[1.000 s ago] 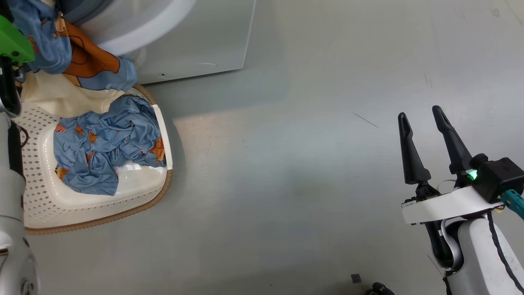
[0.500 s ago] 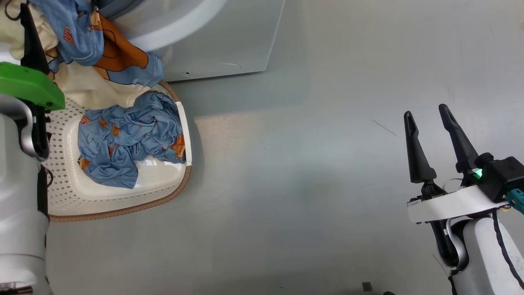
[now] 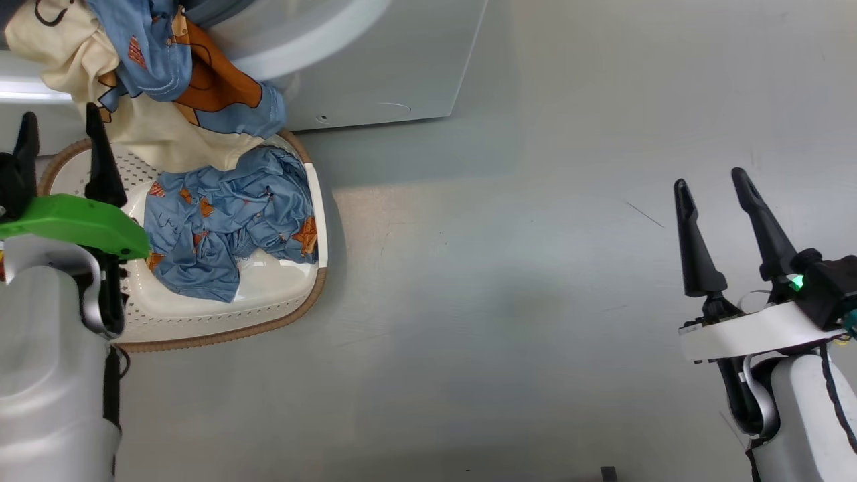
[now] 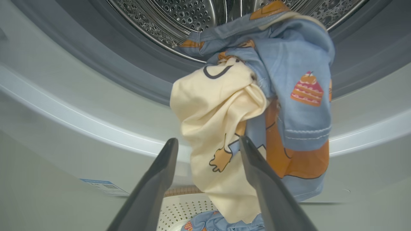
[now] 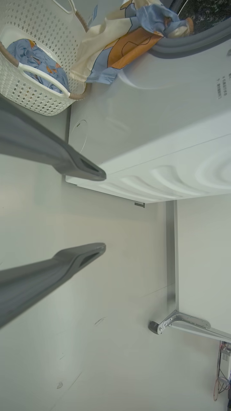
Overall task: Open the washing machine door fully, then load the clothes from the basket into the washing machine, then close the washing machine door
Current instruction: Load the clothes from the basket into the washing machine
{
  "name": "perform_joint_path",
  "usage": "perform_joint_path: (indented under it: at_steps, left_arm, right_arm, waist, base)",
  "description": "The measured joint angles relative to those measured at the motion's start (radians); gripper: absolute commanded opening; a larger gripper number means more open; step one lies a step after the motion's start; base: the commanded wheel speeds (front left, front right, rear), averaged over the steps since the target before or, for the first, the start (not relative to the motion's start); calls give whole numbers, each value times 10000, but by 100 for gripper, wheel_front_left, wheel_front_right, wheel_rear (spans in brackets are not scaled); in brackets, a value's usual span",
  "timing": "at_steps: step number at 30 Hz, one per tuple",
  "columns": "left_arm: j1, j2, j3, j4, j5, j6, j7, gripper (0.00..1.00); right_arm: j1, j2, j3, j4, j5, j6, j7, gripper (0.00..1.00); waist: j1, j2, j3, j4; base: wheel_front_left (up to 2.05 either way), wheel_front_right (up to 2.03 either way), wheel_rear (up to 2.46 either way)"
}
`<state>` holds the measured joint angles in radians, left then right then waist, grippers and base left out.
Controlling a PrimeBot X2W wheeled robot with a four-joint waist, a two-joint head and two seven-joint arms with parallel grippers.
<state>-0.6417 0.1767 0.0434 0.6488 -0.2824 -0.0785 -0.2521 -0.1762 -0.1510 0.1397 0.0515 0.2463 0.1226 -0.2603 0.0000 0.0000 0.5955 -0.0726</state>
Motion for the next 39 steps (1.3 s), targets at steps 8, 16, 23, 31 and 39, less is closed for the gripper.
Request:
perform_joint_path:
  at_steps: [8,16,23,31,39]
  left_arm:
    - [883,-477,79,-888,-222,-2,0,100]
    - [1827,-742,134,-1860,-389,10,0,100]
    - [2474,-784,146,-2531,-535,13,61,100]
    - [3040,-869,50,-3419,-539,82,418,100]
    - [3500,-890,-67,-4222,-583,132,769,100]
  right_arm:
    - [25,-136,-261,-102,-27,0,0,100]
    - [14,-291,-238,-134,-82,0,0,100]
    - [8,-297,-105,-138,-96,2,0,100]
    - [6,-295,-100,-136,-96,2,0,100]
    - [3,-293,-111,-136,-96,2,0,100]
  waist:
    - [0,0,41,342]
    - [0,0,144,628]
    - [0,0,189,690]
    - [0,0,219,667]
    - [0,0,214,646]
  base:
    - [0,0,0]
    - [0,0,0]
    - [0,0,0]
    - [0,0,0]
    - [0,0,0]
